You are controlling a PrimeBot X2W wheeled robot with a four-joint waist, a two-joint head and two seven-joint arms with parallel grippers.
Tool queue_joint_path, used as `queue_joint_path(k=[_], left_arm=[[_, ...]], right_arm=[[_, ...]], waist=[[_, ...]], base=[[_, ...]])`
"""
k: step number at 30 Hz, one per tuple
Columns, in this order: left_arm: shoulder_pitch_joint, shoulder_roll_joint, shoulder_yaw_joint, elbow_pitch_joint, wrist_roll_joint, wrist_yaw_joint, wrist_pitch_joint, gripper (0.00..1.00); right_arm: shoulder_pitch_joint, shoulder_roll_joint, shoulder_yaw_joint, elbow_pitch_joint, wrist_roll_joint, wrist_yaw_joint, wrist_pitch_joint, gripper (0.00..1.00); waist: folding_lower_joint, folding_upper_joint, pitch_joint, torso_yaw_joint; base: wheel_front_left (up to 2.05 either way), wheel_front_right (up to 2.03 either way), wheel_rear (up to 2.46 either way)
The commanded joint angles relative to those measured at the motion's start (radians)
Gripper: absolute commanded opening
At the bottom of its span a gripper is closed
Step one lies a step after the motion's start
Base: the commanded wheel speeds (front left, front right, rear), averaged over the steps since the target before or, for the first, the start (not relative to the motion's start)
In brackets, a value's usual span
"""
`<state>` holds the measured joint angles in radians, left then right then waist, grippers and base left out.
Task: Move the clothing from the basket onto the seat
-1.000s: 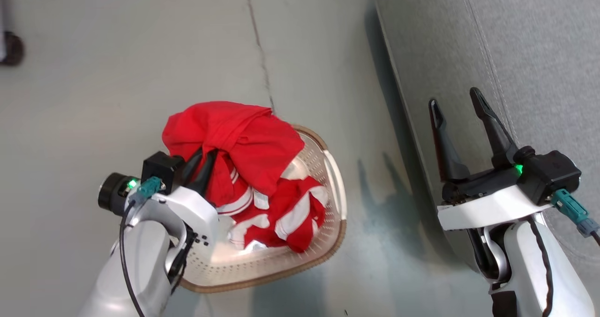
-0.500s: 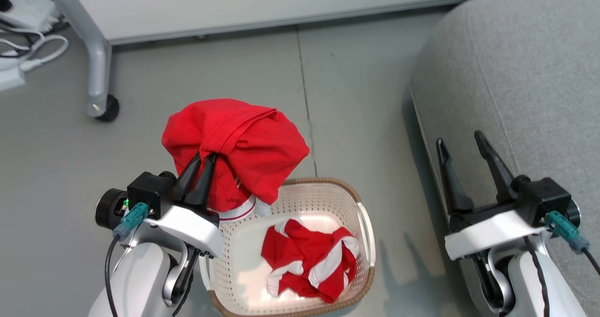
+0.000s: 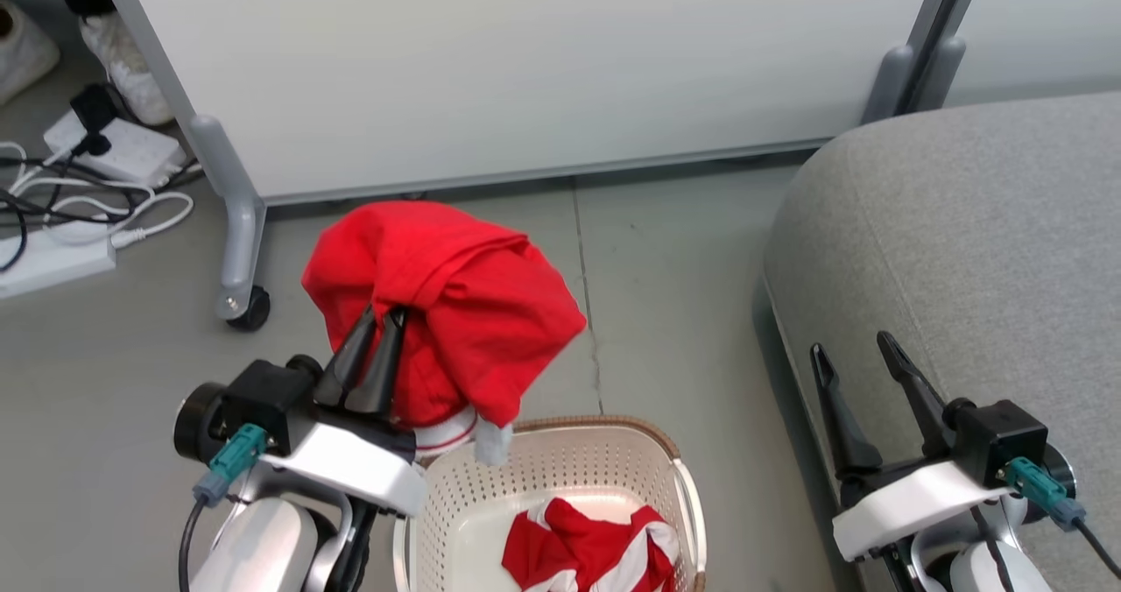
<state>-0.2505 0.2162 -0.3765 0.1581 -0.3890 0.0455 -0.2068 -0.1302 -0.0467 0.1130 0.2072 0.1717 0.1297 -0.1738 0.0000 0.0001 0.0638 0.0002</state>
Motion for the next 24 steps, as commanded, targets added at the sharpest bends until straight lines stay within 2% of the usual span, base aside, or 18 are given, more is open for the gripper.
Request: queue_joint_path(k=[1, 10, 24], left_arm=[[0.014, 0.008, -0.001, -0.013, -0.003, 0.008, 0.001, 0.00], [0.092, 0.017, -0.020, -0.099, -0.007, 0.035, 0.037, 0.00], [0.113, 0.033, -0.040, -0.136, -0.001, 0.045, 0.061, 0.00]], right_arm=[[0.012, -0.007, 0.000, -0.005, 0.006, 0.002, 0.006, 1.00], [0.071, -0.007, 0.000, -0.019, 0.026, 0.002, 0.018, 1.00], [0.073, -0.007, 0.017, -0.014, 0.042, 0.002, 0.012, 1.00]], waist=[[0.0000, -0.0001, -0.020, -0.002], [0.0000, -0.0001, -0.071, -0.002], [0.0000, -0.0001, -0.077, -0.004]], base=[[0.00, 0.00, 0.00], [0.00, 0.00, 0.00], [0.00, 0.00, 0.00]])
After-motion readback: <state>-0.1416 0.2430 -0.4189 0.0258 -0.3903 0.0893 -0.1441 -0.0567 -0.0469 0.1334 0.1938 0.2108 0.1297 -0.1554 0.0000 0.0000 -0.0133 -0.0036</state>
